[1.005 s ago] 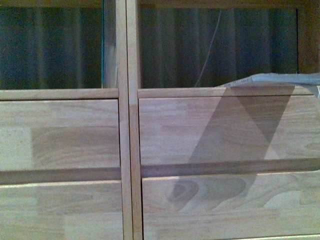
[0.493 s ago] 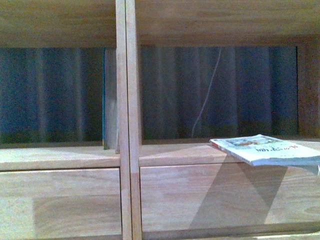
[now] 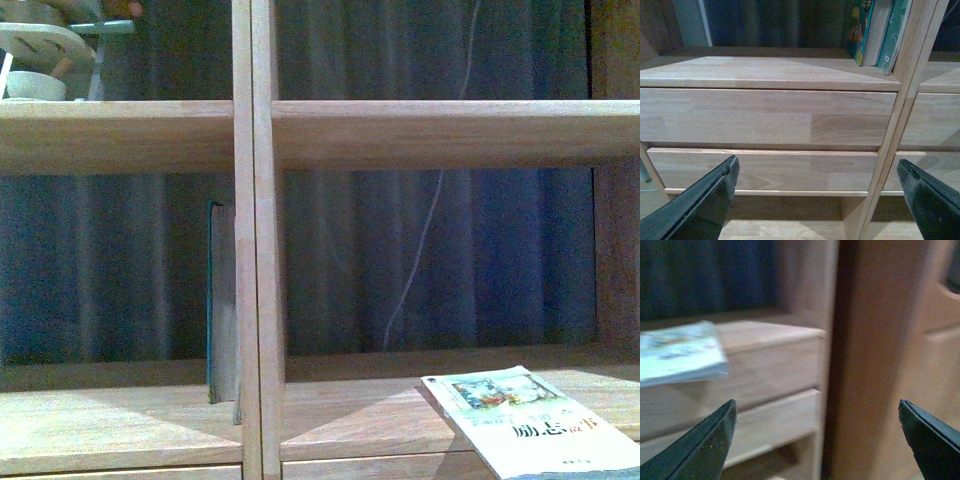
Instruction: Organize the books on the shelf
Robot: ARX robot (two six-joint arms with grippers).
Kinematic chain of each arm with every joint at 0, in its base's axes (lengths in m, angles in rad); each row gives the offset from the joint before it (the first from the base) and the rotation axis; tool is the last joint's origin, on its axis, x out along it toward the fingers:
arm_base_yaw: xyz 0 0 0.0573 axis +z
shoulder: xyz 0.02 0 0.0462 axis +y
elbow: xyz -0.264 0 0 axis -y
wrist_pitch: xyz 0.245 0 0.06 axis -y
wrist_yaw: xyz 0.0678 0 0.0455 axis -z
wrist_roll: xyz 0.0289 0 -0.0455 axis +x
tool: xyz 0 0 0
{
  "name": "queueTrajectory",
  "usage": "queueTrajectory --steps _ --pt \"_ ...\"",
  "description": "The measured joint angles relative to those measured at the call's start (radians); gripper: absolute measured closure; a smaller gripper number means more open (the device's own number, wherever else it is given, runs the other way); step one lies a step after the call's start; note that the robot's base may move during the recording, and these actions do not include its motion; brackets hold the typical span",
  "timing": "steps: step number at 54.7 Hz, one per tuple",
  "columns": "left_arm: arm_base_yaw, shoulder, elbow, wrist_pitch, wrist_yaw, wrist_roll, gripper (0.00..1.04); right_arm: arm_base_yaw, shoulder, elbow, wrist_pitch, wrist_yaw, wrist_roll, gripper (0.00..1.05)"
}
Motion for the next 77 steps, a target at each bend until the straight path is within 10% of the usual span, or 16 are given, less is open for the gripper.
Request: queueTrajectory --steps 7,20,34,77 --pt "0.000 0.000 0.000 0.000 0.000 0.000 0.07 0.000 0.197 0.084 -0.280 0.362 0.204 0.07" --pt "0.000 0.000 0.000 0.000 0.000 0.000 0.07 -0.113 0.553 0.296 -0.317 -0.018 0.810 0.07" --pt "0.000 0.000 0.000 0.000 0.000 0.000 0.07 -0.192 0.864 0.511 -0.238 -0.363 1.104 0.07" --pt "0.000 0.000 0.000 0.000 0.000 0.000 0.07 -0.081 1.461 1.016 -0.163 -0.570 1.421 0.07"
